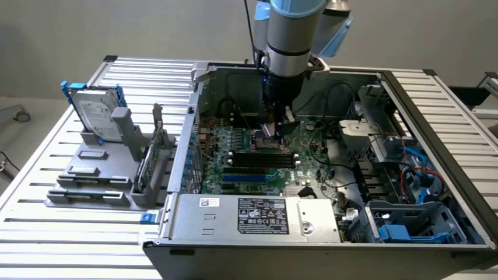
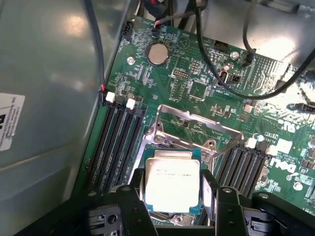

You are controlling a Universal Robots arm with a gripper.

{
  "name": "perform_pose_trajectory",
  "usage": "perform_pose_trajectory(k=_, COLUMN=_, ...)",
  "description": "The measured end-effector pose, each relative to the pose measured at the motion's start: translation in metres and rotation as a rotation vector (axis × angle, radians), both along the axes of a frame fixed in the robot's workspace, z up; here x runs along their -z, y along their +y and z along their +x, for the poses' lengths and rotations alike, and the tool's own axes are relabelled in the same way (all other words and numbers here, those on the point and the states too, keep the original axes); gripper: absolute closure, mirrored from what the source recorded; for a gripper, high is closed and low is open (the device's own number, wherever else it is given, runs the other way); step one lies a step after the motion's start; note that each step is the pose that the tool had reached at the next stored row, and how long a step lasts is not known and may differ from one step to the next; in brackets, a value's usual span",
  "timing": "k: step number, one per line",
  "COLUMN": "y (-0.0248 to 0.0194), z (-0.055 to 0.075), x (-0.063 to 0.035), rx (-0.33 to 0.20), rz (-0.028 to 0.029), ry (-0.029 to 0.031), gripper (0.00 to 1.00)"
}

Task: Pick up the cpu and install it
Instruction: 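Place the cpu into insertion slot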

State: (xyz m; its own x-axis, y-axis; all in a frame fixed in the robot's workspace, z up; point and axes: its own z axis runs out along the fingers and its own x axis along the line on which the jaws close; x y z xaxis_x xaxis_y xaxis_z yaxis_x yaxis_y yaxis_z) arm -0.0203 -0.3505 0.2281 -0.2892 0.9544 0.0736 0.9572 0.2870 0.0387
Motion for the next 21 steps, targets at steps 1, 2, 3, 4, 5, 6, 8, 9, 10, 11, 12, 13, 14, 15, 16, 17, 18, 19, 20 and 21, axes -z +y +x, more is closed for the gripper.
perform_pose_trajectory(k=1, y=0.0000, z=0.000, x=0.0004, rx=0.014, rz=0.0001, ry=0.0020, gripper=0.45)
perform_pose_trajectory(k=2, y=0.0000, z=0.000, x=0.0008, rx=0.028, rz=0.0000, ry=0.0043, gripper=0.45)
perform_pose_trajectory(k=3, y=0.0000, z=0.000, x=0.0012, rx=0.042, rz=0.0000, ry=0.0071, gripper=0.45)
perform_pose_trajectory(k=4, y=0.0000, z=0.000, x=0.0015, rx=0.054, rz=0.0000, ry=0.0098, gripper=0.45)
perform_pose_trajectory(k=5, y=0.0000, z=0.000, x=0.0018, rx=0.066, rz=0.0000, ry=0.0118, gripper=0.45)
perform_pose_trajectory(k=6, y=0.0000, z=0.000, x=0.0023, rx=0.078, rz=-0.0001, ry=0.0133, gripper=0.45)
perform_pose_trajectory(k=8, y=0.0001, z=0.000, x=0.0033, rx=0.100, rz=-0.0001, ry=0.0169, gripper=0.45)
perform_pose_trajectory(k=9, y=0.0001, z=0.000, x=0.0037, rx=0.112, rz=0.0000, ry=0.0187, gripper=0.45)
perform_pose_trajectory(k=10, y=0.0002, z=0.000, x=0.0041, rx=0.122, rz=0.0000, ry=0.0205, gripper=0.45)
perform_pose_trajectory(k=11, y=0.0002, z=0.000, x=0.0045, rx=0.131, rz=-0.0001, ry=0.0220, gripper=0.45)
perform_pose_trajectory(k=12, y=0.0002, z=-0.001, x=0.0048, rx=0.140, rz=0.0000, ry=0.0226, gripper=0.45)
perform_pose_trajectory(k=13, y=0.0002, z=-0.001, x=0.0051, rx=0.148, rz=-0.0001, ry=0.0229, gripper=0.45)
perform_pose_trajectory(k=14, y=0.0002, z=-0.002, x=0.0054, rx=0.154, rz=-0.0001, ry=0.0230, gripper=0.45)
perform_pose_trajectory(k=15, y=0.0002, z=-0.003, x=0.0058, rx=0.161, rz=0.0001, ry=0.0230, gripper=0.45)
perform_pose_trajectory(k=16, y=0.0003, z=-0.004, x=0.0063, rx=0.167, rz=0.0002, ry=0.0229, gripper=0.45)
perform_pose_trajectory(k=17, y=0.0003, z=-0.005, x=0.0069, rx=0.172, rz=0.0003, ry=0.0228, gripper=0.45)
perform_pose_trajectory(k=18, y=0.0003, z=-0.007, x=0.0074, rx=0.177, rz=0.0002, ry=0.0229, gripper=0.45)
perform_pose_trajectory(k=19, y=0.0003, z=-0.008, x=0.0079, rx=0.183, rz=0.0001, ry=0.0229, gripper=0.45)
perform_pose_trajectory(k=20, y=0.0003, z=-0.009, x=0.0083, rx=0.189, rz=0.0001, ry=0.0229, gripper=0.45)
perform_pose_trajectory(k=21, y=0.0003, z=-0.011, x=0.0087, rx=0.195, rz=0.0002, ry=0.0229, gripper=0.45)
